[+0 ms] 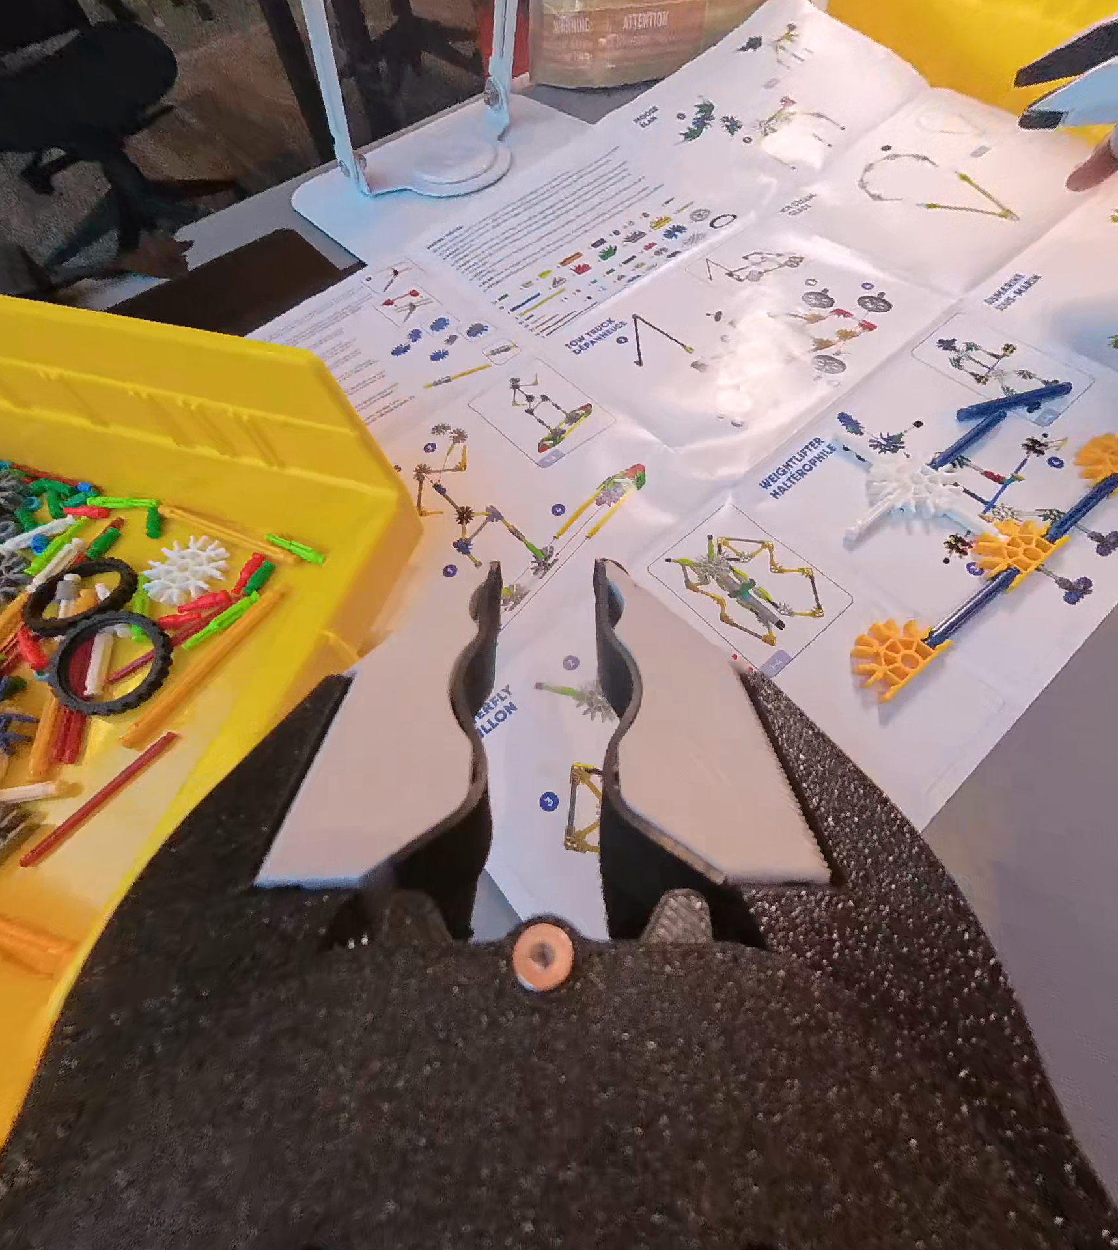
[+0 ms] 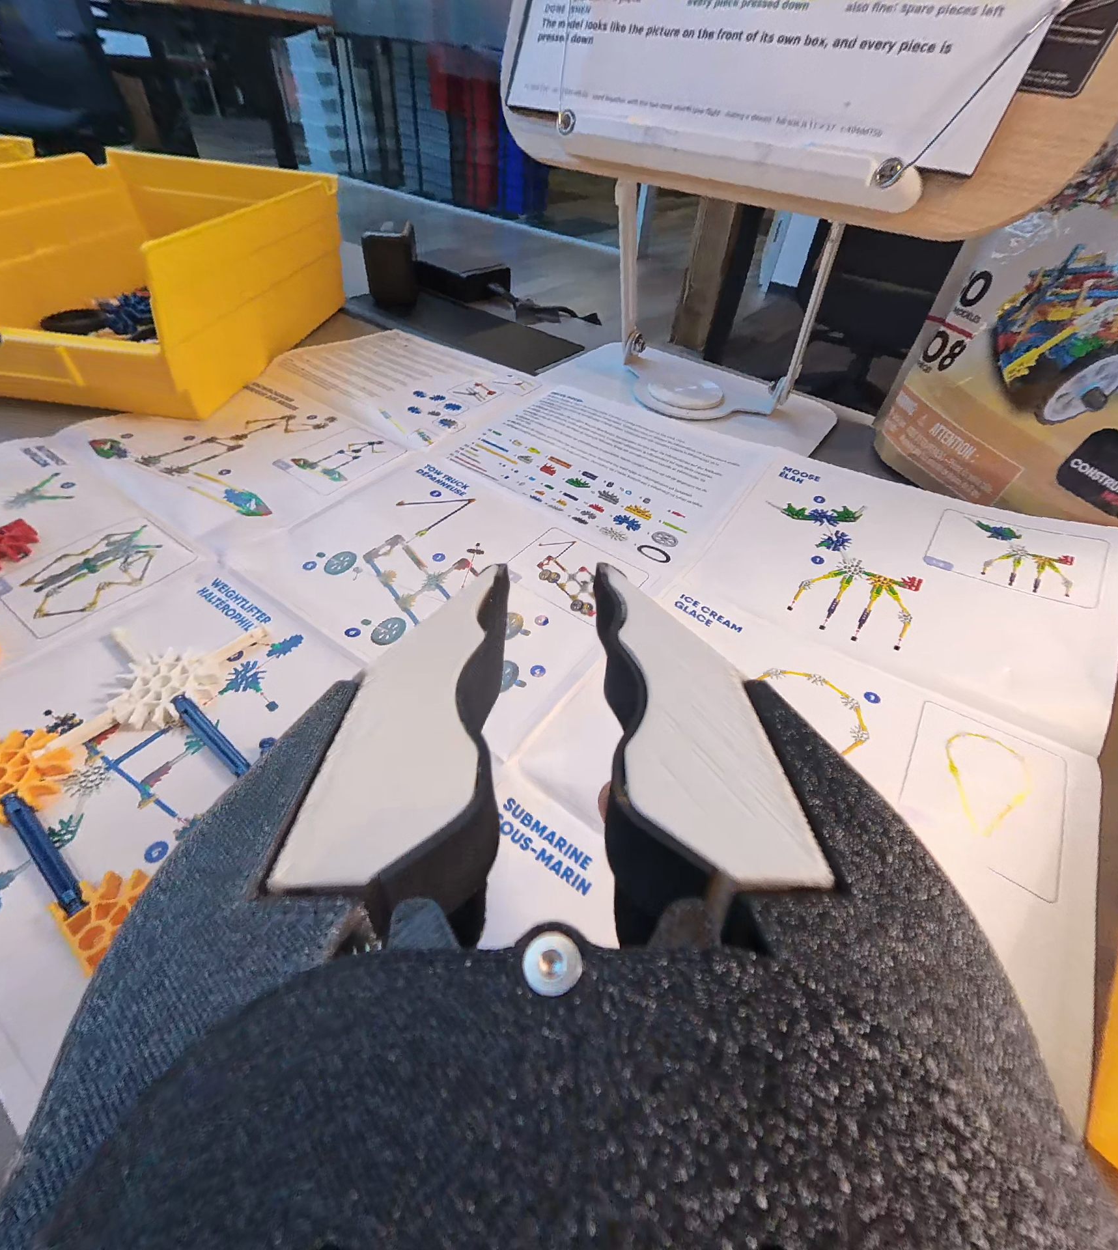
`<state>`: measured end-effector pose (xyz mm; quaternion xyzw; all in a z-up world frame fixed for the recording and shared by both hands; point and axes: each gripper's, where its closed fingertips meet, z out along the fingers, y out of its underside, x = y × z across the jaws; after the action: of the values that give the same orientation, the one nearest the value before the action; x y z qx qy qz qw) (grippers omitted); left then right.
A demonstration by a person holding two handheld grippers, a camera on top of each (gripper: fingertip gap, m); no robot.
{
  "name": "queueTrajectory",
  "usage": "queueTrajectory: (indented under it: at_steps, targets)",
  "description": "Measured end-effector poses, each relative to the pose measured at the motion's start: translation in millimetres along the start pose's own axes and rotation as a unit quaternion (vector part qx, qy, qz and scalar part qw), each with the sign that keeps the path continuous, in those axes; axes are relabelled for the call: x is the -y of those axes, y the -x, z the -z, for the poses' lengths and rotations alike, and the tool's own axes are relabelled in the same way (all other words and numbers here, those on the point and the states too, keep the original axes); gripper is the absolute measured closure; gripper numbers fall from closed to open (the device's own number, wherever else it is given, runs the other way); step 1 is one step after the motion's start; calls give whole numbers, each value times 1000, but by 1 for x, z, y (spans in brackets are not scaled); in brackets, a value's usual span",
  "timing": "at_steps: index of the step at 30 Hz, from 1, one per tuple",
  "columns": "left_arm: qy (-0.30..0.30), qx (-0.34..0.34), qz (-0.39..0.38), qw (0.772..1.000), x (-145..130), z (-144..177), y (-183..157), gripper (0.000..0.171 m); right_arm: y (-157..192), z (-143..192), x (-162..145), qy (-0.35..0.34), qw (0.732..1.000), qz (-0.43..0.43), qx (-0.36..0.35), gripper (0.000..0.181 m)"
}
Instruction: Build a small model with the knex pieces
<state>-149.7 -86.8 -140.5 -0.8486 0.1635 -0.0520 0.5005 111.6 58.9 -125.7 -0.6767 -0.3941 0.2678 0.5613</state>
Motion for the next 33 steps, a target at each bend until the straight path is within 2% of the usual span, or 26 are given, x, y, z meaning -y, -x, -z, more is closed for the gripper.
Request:
queueTrajectory:
  at_steps: [11, 16, 20, 24, 27, 33]
  targets:
    - [-76, 6, 58, 995, 28, -10, -6, 147, 4, 2, 2, -11, 1000, 13, -1, 156]
    - [-96, -29, 51, 994, 48, -34, -22, 144, 26, 1, 0, 11, 998, 36, 46, 150]
    - [-104, -42, 18, 994, 55, -56, -30, 143, 57, 6, -12, 70, 985, 101, 119, 148]
    - [-117, -57, -15, 991, 48, -61, -43, 145, 82, 19, -50, 168, 956, 153, 185, 154]
    - [-125, -69, -53, 988, 45, -56, -56, 147, 91, 23, -68, 218, 936, 185, 203, 168]
    - [-111, -91, -99, 985, 37, -53, -74, 147, 100, 21, -83, 286, 913, 178, 232, 170]
